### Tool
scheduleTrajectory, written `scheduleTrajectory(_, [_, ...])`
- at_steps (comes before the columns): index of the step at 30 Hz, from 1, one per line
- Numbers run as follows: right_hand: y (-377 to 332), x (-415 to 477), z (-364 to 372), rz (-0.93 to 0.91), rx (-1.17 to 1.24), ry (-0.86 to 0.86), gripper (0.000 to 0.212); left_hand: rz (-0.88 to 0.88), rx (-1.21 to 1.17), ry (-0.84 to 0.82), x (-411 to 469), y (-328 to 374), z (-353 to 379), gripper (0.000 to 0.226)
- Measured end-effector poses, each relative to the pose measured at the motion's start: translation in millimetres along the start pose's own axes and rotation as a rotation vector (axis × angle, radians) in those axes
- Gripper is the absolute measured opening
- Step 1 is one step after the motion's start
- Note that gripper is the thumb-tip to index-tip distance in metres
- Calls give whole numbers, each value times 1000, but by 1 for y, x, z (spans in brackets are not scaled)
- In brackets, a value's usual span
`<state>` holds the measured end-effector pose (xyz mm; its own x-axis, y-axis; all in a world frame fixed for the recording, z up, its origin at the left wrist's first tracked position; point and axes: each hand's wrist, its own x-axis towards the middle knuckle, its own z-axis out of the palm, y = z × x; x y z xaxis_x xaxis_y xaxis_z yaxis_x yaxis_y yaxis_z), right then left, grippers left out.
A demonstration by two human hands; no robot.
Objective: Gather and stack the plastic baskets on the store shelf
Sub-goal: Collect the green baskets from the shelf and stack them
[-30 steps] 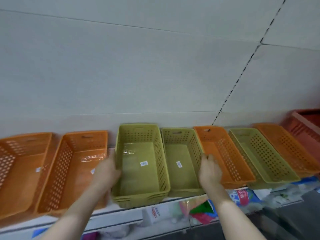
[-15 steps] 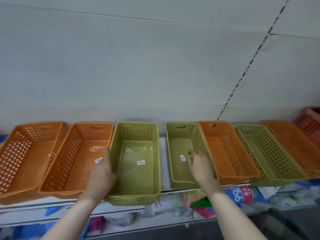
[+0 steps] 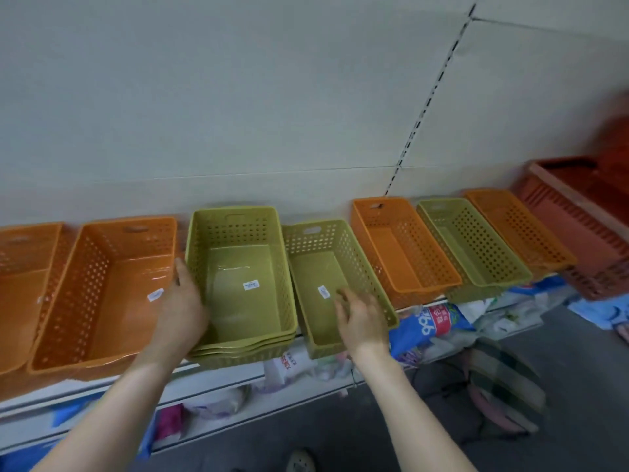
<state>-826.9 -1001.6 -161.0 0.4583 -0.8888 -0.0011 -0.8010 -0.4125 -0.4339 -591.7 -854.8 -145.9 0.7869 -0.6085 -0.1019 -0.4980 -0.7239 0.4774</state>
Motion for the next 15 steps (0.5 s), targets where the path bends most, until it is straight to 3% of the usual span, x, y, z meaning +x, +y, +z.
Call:
scheduleTrajectory(2, [17,0,-8,103,-160,157,47,2,-12,-3,0,1,-1,84])
scheduleTrajectory(4, [28,6,-16,272,-117,49,57,-18,-31,-30,0,0,-4,81])
scheduleTrajectory(6, [37,15,-16,346,-43,-66,50,-29,-108,-63,-1,1,-7,77])
scheduleTrajectory(10, [33,26,-33,284,-54,-28,29,-85,-404,-105,-2,3,-13,68])
scheduleTrajectory(15, [-6,27,-105,133,-99,330,25,-140,-668,-64,6,-10,0,55])
